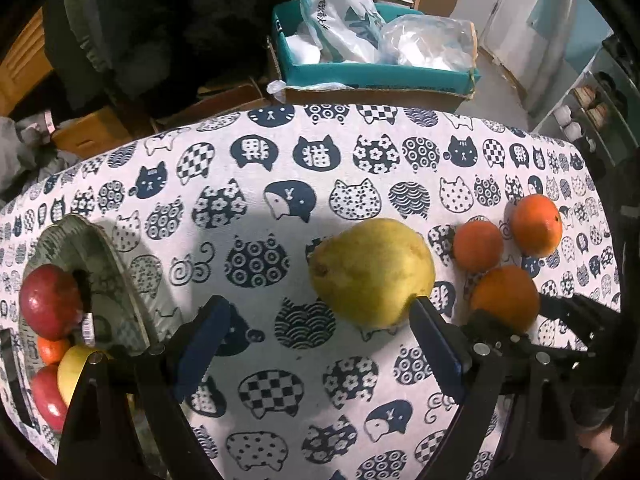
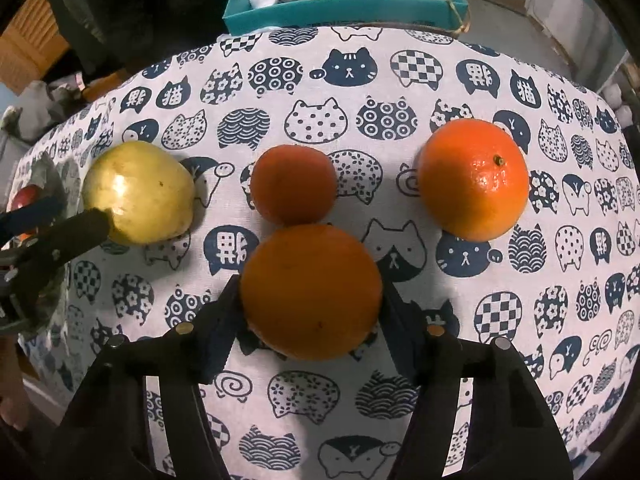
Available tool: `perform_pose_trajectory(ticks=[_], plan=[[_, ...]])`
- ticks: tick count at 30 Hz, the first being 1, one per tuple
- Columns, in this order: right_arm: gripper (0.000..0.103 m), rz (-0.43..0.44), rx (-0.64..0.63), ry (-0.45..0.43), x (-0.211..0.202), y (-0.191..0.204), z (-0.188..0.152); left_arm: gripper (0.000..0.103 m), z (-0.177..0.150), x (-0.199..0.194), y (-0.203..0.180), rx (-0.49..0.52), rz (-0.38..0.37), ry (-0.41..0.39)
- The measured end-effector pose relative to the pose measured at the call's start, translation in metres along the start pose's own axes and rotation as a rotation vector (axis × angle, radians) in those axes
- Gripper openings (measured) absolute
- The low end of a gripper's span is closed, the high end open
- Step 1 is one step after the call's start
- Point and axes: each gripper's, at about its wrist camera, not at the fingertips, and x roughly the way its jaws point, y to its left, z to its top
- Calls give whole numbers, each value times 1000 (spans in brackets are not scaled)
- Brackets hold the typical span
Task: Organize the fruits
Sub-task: 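Grasp the second yellow-green pear with left tool while right tool grasps a large orange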
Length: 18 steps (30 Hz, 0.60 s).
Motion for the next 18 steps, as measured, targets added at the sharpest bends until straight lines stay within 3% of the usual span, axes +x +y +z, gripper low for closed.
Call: perform_pose_trajectory(ticks=[6, 18], plan=[[64, -67, 13, -42, -11, -16, 5, 92, 8, 11, -10, 0, -35, 8], [64, -72, 62, -68, -19, -41, 4, 92, 14, 42, -33, 36, -36, 47]])
